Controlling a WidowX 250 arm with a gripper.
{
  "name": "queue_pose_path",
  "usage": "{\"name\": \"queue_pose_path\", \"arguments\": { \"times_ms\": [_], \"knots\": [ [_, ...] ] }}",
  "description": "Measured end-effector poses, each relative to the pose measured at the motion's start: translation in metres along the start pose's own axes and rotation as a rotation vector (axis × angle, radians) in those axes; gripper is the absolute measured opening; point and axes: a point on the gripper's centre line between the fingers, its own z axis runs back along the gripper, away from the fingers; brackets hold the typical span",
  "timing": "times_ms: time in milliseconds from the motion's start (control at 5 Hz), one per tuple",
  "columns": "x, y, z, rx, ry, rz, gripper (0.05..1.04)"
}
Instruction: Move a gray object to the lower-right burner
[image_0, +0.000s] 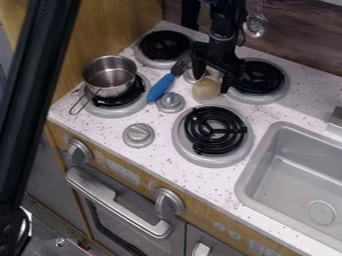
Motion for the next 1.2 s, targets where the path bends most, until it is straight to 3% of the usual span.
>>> {"name": "queue_pose_path", "arguments": {
  "times_ms": [400,600,800,1200],
  "knots": [
    [-0.003,-0.001,-0.032,-0.03,0.1,0.027,0.985],
    [-0.005,-0.001,-0.034,-0.035,0.116,0.007,0.899],
    [-0.008,-0.002,-0.033,-0.021,0.088,-0.014,0.823],
    [-0.03,-0.013,0.019,-0.042,-0.031,-0.029,0.768]
  ]
}}
